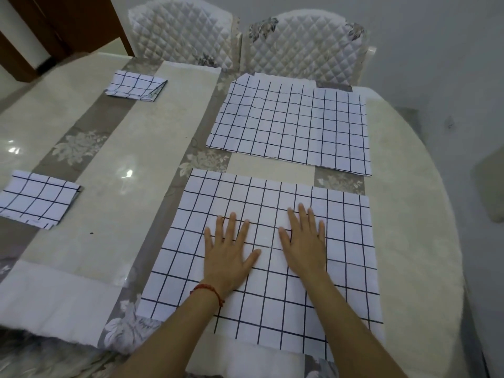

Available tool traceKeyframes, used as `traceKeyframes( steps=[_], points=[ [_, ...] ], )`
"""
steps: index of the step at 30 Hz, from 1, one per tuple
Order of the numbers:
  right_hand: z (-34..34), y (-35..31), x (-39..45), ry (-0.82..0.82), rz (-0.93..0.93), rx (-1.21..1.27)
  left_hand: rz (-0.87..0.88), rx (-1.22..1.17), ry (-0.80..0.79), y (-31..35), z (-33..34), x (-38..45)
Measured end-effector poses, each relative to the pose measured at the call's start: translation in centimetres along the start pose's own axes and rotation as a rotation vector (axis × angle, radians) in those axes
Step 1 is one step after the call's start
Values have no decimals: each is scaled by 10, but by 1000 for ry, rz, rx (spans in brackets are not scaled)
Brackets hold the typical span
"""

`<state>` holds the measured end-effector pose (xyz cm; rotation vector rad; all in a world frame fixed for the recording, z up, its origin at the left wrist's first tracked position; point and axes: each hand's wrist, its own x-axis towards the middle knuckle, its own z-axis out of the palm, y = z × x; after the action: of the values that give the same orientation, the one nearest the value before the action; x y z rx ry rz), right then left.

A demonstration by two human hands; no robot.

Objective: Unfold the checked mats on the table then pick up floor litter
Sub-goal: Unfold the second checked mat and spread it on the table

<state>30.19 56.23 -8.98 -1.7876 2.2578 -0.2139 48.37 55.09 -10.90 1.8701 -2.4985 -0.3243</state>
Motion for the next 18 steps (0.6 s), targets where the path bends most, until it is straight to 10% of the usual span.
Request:
traceKeyframes(
  steps=[7,12,18],
  points=[
    [6,3,1,26,6,-19,-9,-30,52,13,-7,11],
    [6,5,1,25,5,-29,408,33,-53,41,-16,59],
    [8,7,2,22,-3,-6,40,5,12,-36,-22,104]
  ],
)
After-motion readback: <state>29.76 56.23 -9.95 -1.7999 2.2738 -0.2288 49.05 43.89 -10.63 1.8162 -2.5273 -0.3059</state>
